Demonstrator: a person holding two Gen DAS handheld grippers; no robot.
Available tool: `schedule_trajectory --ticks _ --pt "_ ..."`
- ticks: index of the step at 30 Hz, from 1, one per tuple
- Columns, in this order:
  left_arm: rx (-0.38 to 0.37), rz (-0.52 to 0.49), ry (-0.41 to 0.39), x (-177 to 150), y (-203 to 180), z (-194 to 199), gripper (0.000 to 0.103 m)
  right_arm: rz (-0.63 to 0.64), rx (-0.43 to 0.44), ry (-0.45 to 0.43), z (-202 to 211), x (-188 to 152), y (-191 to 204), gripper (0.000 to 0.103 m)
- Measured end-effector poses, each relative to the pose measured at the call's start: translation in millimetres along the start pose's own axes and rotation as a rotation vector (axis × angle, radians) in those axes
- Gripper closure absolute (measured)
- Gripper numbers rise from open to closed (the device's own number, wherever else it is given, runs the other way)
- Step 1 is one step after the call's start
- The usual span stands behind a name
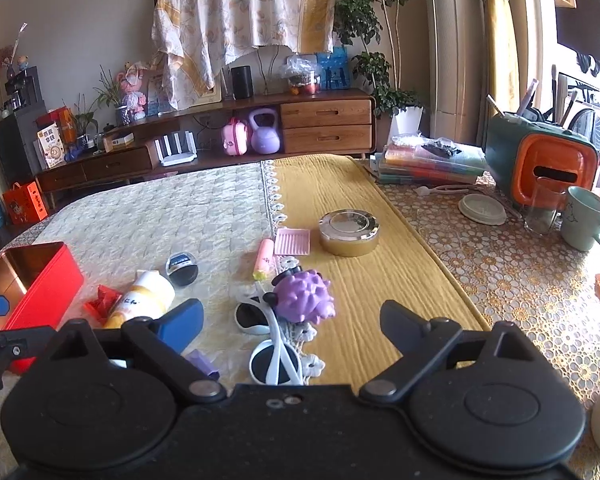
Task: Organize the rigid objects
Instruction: 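Grasp the white yellow-label bottle with the left tool while the right tool grasps the purple spiky ball, then carry the bottle with the left tool while the right tool carries the purple ball over the red tin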
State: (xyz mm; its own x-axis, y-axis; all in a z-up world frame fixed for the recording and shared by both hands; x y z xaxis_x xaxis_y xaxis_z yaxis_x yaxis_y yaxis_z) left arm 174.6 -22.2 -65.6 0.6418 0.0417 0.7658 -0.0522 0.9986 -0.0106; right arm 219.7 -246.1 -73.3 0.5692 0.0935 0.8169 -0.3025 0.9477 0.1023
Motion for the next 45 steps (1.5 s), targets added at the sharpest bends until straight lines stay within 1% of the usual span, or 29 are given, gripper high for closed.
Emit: schedule_trajectory --ticks 3,10,12,17,18,19,20,24,26,28,31,32,33,35,41,45 --pt "0.008 0.002 0.018 4 -2 -20 0.001 -0.002 0.007 0.032 -23 7 -7 0.012" --pt "-0.018 0.021 0.093 12 -11 -64 0.001 0.017 0.041 0.089 -65 12 -11 0.018" --pt "-0.020 0.018 0.106 11 -14 -73 0.001 0.010 0.047 0.105 -74 11 -13 0.021" --pt "-0.035 0.033 0.136 12 -15 -89 0.002 -0.028 0.074 0.142 -92 9 -20 0.021" --pt "-0.039 0.035 0.140 11 -15 -91 0.002 -0.039 0.077 0.148 -95 8 -21 0.024" --pt "-0.043 0.035 0.144 12 -15 -94 0.004 -0.049 0.080 0.154 -97 8 -23 0.026" --pt "-0.046 0.033 0.148 12 -15 -95 0.008 -0.061 0.084 0.160 -99 7 -24 0.029" --pt "-0.040 0.032 0.162 12 -16 -100 0.015 -0.097 0.099 0.167 -101 5 -29 0.032" --pt "-0.039 0.025 0.165 12 -17 -102 0.025 -0.113 0.112 0.170 -102 5 -31 0.034" --pt "-0.036 0.013 0.171 11 -19 -103 0.032 -0.125 0.126 0.166 -101 5 -32 0.038" --pt "-0.027 0.004 0.170 11 -20 -103 0.039 -0.121 0.117 0.162 -101 5 -29 0.038" --pt "-0.022 0.001 0.168 11 -20 -103 0.044 -0.122 0.114 0.162 -101 5 -29 0.038" --pt "-0.020 -0.003 0.167 11 -19 -103 0.046 -0.125 0.110 0.162 -101 5 -29 0.038" --pt "-0.025 -0.007 0.166 11 -20 -103 0.055 -0.126 0.102 0.160 -101 6 -28 0.039" --pt "-0.013 -0.010 0.169 13 -19 -102 0.058 -0.132 0.074 0.143 -94 7 -26 0.039" --pt "-0.010 -0.002 0.161 15 -15 -97 0.058 -0.126 0.058 0.130 -87 9 -25 0.039"
Point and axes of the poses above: each gripper's, at about its wrist camera, not at the fingertips, and z roughly against the way its jaws point, y to its left, x to its top, the point moved 2 cm from there along -z, roughly the way its jaws point, and after that the axes turned 2 degrees about x, right-handed, at the moved point
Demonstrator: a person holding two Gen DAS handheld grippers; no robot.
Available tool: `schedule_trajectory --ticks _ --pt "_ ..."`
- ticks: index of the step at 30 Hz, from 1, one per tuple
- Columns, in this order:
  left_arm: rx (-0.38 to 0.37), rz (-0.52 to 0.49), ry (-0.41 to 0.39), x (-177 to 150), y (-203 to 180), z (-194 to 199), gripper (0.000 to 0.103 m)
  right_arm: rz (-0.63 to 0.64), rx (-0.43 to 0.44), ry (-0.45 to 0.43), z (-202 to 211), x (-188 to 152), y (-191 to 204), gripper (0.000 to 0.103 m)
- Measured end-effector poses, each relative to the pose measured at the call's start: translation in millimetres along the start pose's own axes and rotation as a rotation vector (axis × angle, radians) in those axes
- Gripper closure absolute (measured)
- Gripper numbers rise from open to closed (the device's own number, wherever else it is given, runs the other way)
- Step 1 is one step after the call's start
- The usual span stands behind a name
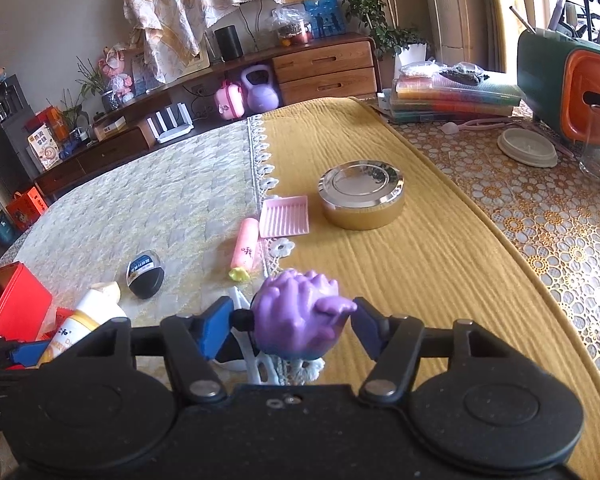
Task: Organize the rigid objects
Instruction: 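Carry the bottle with the left tool while the right tool carries the purple ball over the red tin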
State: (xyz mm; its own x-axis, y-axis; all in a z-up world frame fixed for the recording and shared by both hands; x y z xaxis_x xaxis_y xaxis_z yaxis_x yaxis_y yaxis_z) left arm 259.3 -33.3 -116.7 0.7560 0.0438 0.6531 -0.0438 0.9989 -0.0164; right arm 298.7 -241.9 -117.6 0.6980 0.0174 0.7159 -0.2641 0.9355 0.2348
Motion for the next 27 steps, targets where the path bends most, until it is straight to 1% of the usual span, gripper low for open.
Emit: schedule_trajectory --ticks 7,14,20,23,27 --pt "-0.006 0.019 -0.018 1 7 18 0.058 0.018 -0.020 -0.022 19 -1 7 0.039" --pt "-0.019 0.041 -0.040 2 18 41 0.058 0.041 -0.003 -0.043 50 1 23 0.039" --pt "-0.018 0.053 -0.067 2 32 64 0.058 0.078 0.040 -0.054 75 1 50 0.039" --pt "-0.014 0.062 -0.085 2 43 79 0.058 0.104 0.065 -0.056 86 2 67 0.039" --pt "-0.010 0.098 -0.105 2 63 97 0.058 0.147 0.104 -0.057 96 3 95 0.039"
Point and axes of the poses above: each gripper's, at about its wrist camera, not at the fingertips, and z roughly against the way its jaws point, y to its left, x to its top, the point moved 2 cm from there along -z, roughly the way its jaws point, and after that the axes turned 2 degrees about x, right-handed, at the moved point
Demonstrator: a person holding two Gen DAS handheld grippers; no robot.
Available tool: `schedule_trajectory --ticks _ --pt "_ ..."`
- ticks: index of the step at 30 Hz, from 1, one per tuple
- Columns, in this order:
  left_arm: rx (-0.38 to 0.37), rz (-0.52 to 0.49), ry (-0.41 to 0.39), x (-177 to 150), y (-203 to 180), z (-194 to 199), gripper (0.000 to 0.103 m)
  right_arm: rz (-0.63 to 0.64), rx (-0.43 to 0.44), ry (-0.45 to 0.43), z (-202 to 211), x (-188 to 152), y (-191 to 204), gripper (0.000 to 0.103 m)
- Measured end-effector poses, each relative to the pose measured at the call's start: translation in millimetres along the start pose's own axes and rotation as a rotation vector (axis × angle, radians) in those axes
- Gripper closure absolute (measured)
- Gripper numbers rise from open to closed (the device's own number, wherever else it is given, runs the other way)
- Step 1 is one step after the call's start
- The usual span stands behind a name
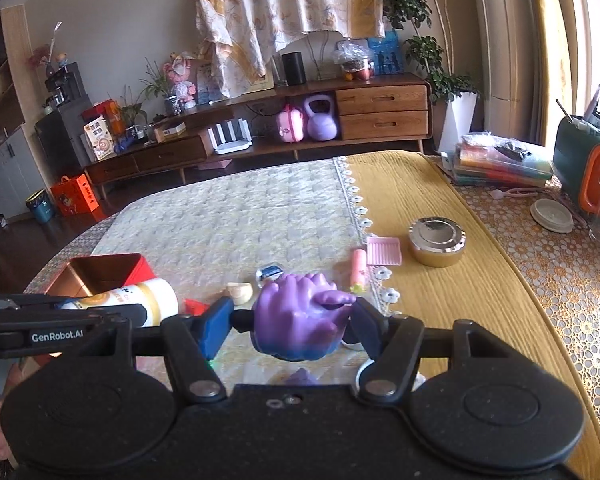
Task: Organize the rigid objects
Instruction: 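Carry the bottle with the left tool while the right tool carries the purple ball over the red tin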
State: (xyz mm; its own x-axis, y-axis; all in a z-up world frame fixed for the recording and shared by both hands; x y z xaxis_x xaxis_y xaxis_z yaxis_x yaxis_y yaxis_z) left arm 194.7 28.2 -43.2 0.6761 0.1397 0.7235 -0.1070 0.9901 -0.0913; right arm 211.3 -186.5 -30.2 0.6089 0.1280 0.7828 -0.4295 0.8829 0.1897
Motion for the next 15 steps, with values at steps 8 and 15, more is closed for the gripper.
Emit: schedule_trajectory --ticks 8,15 --pt "0.048 0.062 -0.046 3 54 31 0.058 0.096 0.074 0.008 0 6 60 0.039" --pt "0.081 0.106 -0.062 3 103 45 0.058 0.177 0.136 0.029 -15 6 116 0.039"
Point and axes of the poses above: each gripper's, at about its wrist camera, not at the fingertips, and z roughly against the way its jaws point, y to its left, x to its top, the point moved 2 cm from there along -z, roughly the way its jaws point, and after that the axes turned 2 degrees about x, right-handed, at the moved point
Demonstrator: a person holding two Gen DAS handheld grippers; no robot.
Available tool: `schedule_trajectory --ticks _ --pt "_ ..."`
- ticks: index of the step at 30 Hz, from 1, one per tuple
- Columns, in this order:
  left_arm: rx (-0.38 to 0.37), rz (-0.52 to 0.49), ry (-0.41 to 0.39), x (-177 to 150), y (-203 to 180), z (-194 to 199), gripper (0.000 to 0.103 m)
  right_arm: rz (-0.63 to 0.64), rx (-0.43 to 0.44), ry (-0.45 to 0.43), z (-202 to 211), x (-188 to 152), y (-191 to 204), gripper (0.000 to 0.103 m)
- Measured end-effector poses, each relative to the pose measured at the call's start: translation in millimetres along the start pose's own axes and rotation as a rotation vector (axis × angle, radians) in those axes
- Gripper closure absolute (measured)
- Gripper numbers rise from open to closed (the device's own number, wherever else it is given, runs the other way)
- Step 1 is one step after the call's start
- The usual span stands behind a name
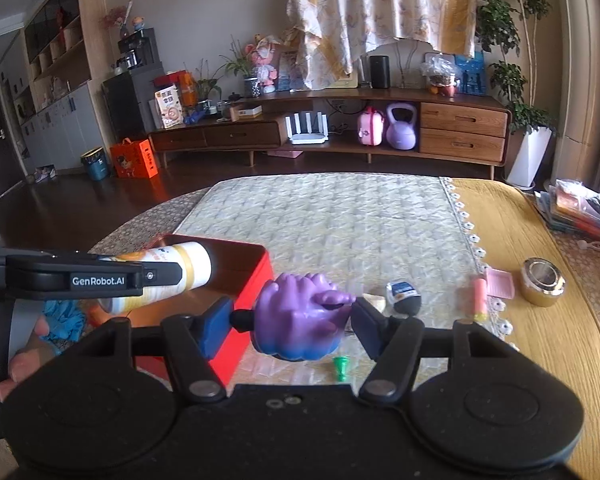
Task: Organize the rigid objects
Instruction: 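Carry the bottle with the left tool while the right tool carries the purple ball over the red tin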
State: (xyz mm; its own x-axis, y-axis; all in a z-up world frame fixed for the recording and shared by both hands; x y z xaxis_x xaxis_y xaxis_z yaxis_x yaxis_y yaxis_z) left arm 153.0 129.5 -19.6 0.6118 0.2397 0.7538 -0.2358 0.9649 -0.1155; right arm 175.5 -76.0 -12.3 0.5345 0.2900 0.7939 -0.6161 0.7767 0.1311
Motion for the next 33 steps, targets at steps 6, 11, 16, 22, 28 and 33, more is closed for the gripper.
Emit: schedule_trajectory --ticks 6,11,16,22,28,33 --pt "0.024 0.034 0.008 3 35 -7 0.058 0.061 0.044 0.032 -26 3 39 0.039" --pt "0.059 0.051 0.028 6 58 -27 0.058 0.099 0.060 0.062 -55 6 62 0.039" --pt "0.090 0.069 0.054 8 75 -52 0.058 0.138 0.081 0.108 -89 6 77 0.039" --pt "0.106 0.068 0.061 12 84 -74 0.058 0.209 0.108 0.149 -121 3 92 0.039" --pt "0.123 0.067 0.075 13 89 -91 0.058 0.246 0.117 0.187 -144 -3 101 0.039" --pt "0.118 0.082 0.087 13 92 -97 0.058 0.274 0.114 0.204 -152 -7 107 0.039"
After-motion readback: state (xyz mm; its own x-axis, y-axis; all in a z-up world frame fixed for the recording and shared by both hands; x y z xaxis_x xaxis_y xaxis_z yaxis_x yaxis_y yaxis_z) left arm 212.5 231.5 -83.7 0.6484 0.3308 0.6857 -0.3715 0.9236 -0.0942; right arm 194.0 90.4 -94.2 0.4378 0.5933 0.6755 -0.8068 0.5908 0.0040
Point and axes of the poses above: each gripper's, at about its wrist camera, not at the fingertips, and z roughly against the way its jaws point, y to its left, x to its top, the point moved 2 cm from there along -z, roughly the way its jaws point, and after that the axes turned 2 degrees about x, right-handed, at the moved point
